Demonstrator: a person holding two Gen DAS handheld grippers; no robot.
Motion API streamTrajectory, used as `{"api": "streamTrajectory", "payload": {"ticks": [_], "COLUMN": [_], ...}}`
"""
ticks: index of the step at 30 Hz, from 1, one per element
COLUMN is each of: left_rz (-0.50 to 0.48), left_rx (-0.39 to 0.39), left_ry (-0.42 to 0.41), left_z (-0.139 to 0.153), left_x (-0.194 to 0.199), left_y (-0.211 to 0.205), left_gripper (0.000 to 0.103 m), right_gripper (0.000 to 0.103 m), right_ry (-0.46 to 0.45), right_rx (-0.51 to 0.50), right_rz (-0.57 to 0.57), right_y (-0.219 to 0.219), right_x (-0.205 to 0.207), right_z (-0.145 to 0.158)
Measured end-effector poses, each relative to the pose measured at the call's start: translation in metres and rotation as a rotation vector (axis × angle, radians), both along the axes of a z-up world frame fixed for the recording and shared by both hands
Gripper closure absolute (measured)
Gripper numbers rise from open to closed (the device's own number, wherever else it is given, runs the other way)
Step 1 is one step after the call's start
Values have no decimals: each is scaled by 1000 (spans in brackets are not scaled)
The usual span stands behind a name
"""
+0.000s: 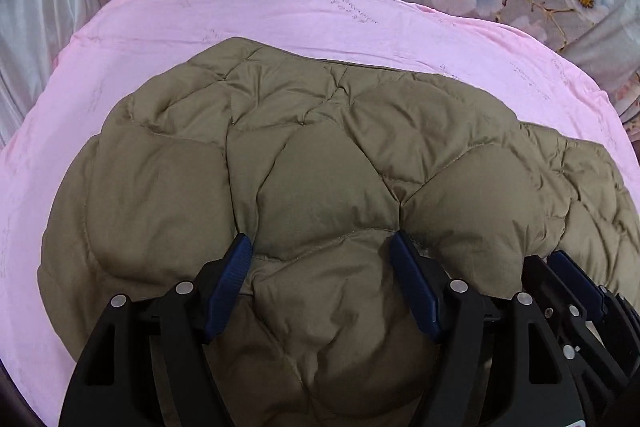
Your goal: Fold large clothes
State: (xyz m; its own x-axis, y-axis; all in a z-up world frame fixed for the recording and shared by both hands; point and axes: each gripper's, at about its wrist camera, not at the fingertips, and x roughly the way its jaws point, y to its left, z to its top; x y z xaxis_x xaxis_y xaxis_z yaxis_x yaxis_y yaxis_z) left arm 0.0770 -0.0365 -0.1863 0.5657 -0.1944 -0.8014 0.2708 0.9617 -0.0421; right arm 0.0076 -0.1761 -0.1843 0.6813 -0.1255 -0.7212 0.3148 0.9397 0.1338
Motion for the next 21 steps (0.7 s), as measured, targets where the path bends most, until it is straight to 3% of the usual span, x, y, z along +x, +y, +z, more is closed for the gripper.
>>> {"api": "streamTrajectory", "payload": {"ticks": [10, 21], "left_rz": [13, 31], "left_rx": [45, 60], "left_ry": [-96, -135], "left_z": [-20, -27], "left_x": [-2, -4], "left_y": [-10, -14], "left_gripper": [29, 29], "right_gripper": [76, 76], "right_ry": [-37, -53], "right_rx": [-21, 4], "right_rz": [1, -3], "right_y": [1, -2], "right_x": [0, -2], "right_z": [-24, -34]}}
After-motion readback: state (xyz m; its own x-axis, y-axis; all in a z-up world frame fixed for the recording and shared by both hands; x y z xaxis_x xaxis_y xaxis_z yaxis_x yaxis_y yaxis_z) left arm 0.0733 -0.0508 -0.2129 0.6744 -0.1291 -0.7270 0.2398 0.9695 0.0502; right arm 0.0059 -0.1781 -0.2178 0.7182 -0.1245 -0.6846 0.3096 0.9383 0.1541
